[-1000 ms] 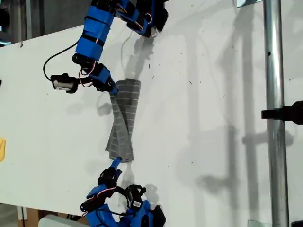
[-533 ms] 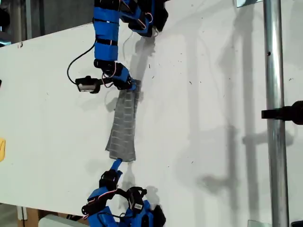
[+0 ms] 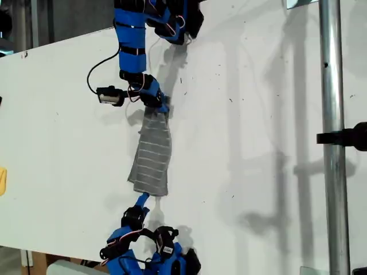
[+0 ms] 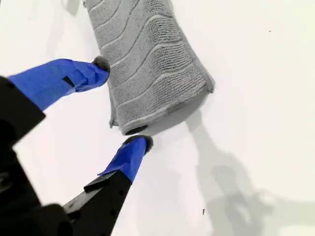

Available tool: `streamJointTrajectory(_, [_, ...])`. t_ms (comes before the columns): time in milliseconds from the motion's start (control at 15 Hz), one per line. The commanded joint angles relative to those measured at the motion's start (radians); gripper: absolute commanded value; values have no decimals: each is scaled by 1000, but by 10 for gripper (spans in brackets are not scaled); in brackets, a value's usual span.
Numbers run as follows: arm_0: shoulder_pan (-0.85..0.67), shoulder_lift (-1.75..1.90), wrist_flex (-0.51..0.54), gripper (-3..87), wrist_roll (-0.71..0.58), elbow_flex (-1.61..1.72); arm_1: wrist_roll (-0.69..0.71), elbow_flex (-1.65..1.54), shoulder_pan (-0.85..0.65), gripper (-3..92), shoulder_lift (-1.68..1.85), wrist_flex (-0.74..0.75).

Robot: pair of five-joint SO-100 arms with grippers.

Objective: Grasp corners of a towel and fold twice.

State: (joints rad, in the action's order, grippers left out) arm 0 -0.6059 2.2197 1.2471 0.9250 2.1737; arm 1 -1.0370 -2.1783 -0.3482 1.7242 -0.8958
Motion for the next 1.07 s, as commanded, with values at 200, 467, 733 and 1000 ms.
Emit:
streamJointTrajectory(200, [2, 152, 35, 245, 0, 18, 21, 169, -46, 285, 321, -402])
streamJointTrajectory(467, [58, 784, -3, 170, 87, 368, -202, 124, 54, 304, 772, -753])
streamJointTrajectory(733, [225, 1259, 21, 105, 215, 649, -580, -170, 305, 303, 1132, -778])
streamJointTrajectory(1000, [255, 1259, 15, 73, 250, 815, -706, -298, 324, 340, 1170, -730])
